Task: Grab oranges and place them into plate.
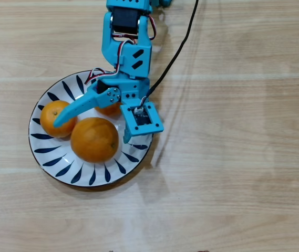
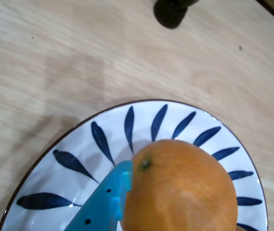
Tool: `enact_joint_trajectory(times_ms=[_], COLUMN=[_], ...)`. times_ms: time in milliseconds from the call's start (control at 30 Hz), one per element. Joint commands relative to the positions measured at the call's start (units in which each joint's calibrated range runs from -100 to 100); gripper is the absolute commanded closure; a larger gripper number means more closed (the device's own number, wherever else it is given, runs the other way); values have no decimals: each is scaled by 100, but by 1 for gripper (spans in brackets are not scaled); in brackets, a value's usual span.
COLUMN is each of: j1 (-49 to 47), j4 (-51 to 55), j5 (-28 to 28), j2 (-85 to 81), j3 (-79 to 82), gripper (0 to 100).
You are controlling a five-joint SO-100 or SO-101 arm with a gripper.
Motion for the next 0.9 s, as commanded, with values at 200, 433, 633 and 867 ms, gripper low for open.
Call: enact_joint_trajectory(times_ms=[200,433,633,867], j1=[-173,-464,-609,-1068], j4=[-60,-137,-68,-68], j5=[207,986,1749,2538], j2=[-825,-2854,-4917,-7165], j3=[-89,1939,3641,5860], gripper=[49,93,96,98])
